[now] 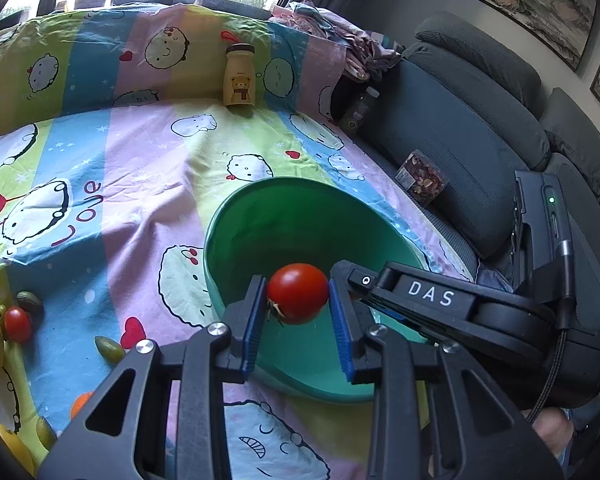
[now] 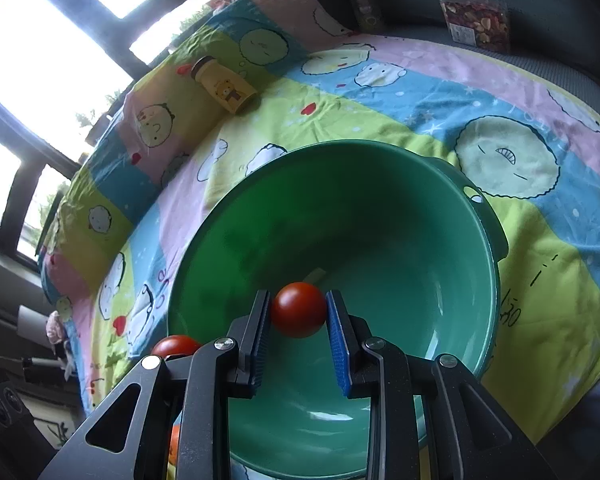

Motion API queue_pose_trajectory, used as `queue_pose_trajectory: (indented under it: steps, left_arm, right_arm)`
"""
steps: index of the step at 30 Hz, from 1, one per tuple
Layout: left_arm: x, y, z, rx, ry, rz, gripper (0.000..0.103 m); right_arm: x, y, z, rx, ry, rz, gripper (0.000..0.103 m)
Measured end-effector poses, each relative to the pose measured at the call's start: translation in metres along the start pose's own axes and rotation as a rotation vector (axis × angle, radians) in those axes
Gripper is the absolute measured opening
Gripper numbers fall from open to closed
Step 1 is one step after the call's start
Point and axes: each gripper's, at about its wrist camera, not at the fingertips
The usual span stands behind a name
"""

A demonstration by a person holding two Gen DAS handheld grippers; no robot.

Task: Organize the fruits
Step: 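Lower the tomato into the green basin and open the right gripper, then withdraw the right gripper from the basin toward the small green fruit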

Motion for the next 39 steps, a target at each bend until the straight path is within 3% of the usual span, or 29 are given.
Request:
queue_pose_trajectory:
  steps: [33,39]
  left_arm:
    - [0.0,0.003,0.01,-0.028,-0.019,-0.001,0.031]
    - [0.0,0.002,0.006,-0.021,-0.032,0.005,0.044]
  right_arm:
    - [-0.004,0.003,0.004,-0.007,0.042,-0.024,0.03]
    - [-0.004,0.002,0.001,-0.009,0.025,-0.025,0.032]
Point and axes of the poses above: each gripper's, at about its wrist camera, not at the fingertips, and z roughly the way its jaws point, x to its right, y to its underside, and after that the axes turned 8 degrees about z, right-handed
